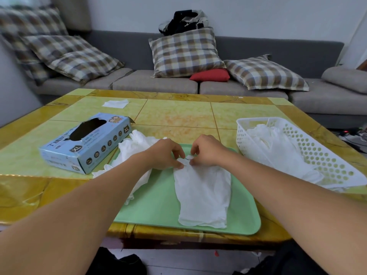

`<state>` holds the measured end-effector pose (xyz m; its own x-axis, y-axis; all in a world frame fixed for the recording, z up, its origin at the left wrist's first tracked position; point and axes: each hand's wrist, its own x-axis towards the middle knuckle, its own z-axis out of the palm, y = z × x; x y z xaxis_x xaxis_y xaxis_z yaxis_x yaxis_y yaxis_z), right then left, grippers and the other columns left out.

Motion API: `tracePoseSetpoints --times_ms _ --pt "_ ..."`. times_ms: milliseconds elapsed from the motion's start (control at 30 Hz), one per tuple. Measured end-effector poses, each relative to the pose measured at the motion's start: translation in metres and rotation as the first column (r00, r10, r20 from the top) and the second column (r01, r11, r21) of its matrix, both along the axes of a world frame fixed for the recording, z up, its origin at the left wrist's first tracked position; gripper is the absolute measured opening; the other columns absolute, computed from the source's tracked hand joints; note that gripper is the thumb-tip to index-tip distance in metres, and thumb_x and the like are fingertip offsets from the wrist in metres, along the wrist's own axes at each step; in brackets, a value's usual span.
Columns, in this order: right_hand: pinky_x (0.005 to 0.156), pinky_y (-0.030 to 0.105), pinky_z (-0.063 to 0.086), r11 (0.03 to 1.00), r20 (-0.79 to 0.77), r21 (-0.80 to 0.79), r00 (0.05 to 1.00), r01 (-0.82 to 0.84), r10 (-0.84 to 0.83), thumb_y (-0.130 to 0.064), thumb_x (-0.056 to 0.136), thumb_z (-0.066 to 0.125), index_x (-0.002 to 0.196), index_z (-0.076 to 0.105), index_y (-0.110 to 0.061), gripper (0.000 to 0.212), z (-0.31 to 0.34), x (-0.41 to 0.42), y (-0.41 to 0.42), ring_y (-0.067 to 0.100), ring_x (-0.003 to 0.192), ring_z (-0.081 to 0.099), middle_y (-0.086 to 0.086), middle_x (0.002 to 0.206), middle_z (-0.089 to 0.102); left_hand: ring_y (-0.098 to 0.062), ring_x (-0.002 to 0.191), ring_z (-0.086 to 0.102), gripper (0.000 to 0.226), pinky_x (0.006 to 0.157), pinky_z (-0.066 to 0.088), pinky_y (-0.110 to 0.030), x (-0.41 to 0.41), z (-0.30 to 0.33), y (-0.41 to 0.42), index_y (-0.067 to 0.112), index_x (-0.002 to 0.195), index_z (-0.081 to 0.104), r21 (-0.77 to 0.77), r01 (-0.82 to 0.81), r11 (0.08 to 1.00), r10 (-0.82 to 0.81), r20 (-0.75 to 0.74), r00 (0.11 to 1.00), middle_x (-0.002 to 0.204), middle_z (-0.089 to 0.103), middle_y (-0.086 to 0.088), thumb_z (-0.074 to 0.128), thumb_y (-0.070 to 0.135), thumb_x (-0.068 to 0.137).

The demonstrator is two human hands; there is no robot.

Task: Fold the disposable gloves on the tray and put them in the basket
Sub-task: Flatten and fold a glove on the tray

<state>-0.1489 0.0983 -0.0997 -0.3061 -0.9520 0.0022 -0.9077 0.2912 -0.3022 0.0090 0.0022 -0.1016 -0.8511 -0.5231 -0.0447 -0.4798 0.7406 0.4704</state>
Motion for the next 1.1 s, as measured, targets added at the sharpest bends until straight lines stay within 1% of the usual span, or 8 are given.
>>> tracePoseSetpoints --times_ms 133,300,500,600,733,867,1000,1100 --pt "0.080 0.037 0.060 0.997 0.015 -0.072 1.000 0.015 -0.014 -0.014 0.082 0.078 0.088 0.080 -0.018 0.008 -0.006 -0.003 0.000 0.017 0.084 0.069 -0.003 0.089 0.074 0.002 0.071 0.058 0.008 0.069 0.042 -0.017 -0.008 -0.003 0.000 0.020 0.093 0.079 -0.003 -0.013 1.000 0.013 -0.052 0.999 0.092 0.073 0.007 0.078 0.024 0.086" --pt "0.073 0.030 0.054 0.979 0.167 -0.170 0.983 0.109 -0.080 -0.012 0.087 0.073 0.081 0.079 -0.013 0.009 -0.004 -0.011 0.011 0.013 0.079 0.066 -0.005 0.078 0.071 -0.013 0.087 0.064 0.010 0.075 0.049 -0.022 -0.011 0.000 -0.003 0.015 0.092 0.078 0.055 -0.064 0.996 0.066 -0.038 0.997 0.094 0.074 0.003 0.073 0.024 0.090" --pt "0.058 0.012 0.039 0.973 0.328 -0.183 0.942 0.143 -0.076 -0.016 0.087 0.076 0.084 0.078 -0.013 0.005 0.005 -0.013 0.025 -0.001 0.069 0.058 -0.009 0.075 0.069 -0.013 0.075 0.064 0.012 0.059 0.049 -0.022 -0.022 0.000 -0.005 0.011 0.091 0.077 0.358 -0.206 0.911 0.249 -0.078 0.965 0.080 0.070 0.001 0.068 0.020 0.092" --pt "0.063 0.015 0.044 0.969 0.365 -0.201 0.929 0.143 -0.062 -0.015 0.086 0.077 0.082 0.078 -0.013 0.004 0.009 -0.015 0.032 0.003 0.071 0.061 -0.005 0.079 0.072 -0.010 0.067 0.065 0.014 0.057 0.051 -0.019 -0.032 -0.004 -0.005 0.009 0.091 0.077 0.354 -0.218 0.910 0.280 -0.135 0.951 0.075 0.072 0.001 0.070 0.021 0.092" --pt "0.062 0.011 0.046 0.955 0.382 -0.265 0.924 0.133 -0.022 -0.015 0.086 0.078 0.082 0.078 -0.014 0.004 0.010 -0.015 0.033 0.004 0.072 0.061 -0.003 0.082 0.073 -0.013 0.059 0.062 0.015 0.069 0.058 -0.029 -0.042 -0.009 -0.002 0.009 0.091 0.076 0.375 -0.234 0.897 0.328 -0.209 0.921 0.070 0.071 -0.001 0.070 0.023 0.093" --pt "0.059 0.011 0.043 0.956 0.348 -0.271 0.937 0.108 -0.007 -0.017 0.086 0.078 0.080 0.076 -0.017 0.006 0.012 -0.013 0.024 0.003 0.072 0.061 -0.007 0.079 0.071 -0.011 0.052 0.063 0.034 0.059 0.057 -0.025 -0.045 -0.004 -0.002 0.005 0.092 0.074 0.479 -0.278 0.833 0.410 -0.197 0.890 0.065 0.069 -0.002 0.063 0.036 0.098" --pt "0.067 0.024 0.047 0.957 0.302 -0.266 0.953 0.115 -0.031 -0.018 0.087 0.077 0.081 0.075 -0.020 0.006 0.000 -0.014 0.010 0.010 0.075 0.063 -0.003 0.080 0.072 -0.021 0.068 0.069 0.057 0.065 0.059 -0.032 -0.040 0.000 -0.006 0.003 0.102 0.071 0.656 -0.281 0.700 0.477 -0.137 0.868 0.081 0.074 -0.011 0.045 0.054 0.102" --pt "0.076 0.024 0.044 0.946 0.339 -0.252 0.934 0.203 -0.110 -0.015 0.093 0.070 0.100 0.078 -0.016 0.011 -0.009 -0.018 0.003 0.012 0.082 0.064 -0.002 0.088 0.072 -0.021 0.085 0.075 0.050 0.080 0.062 -0.034 -0.032 0.001 -0.008 0.007 0.110 0.067 0.681 -0.232 0.695 0.427 -0.131 0.895 0.097 0.076 -0.013 0.069 0.052 0.089"
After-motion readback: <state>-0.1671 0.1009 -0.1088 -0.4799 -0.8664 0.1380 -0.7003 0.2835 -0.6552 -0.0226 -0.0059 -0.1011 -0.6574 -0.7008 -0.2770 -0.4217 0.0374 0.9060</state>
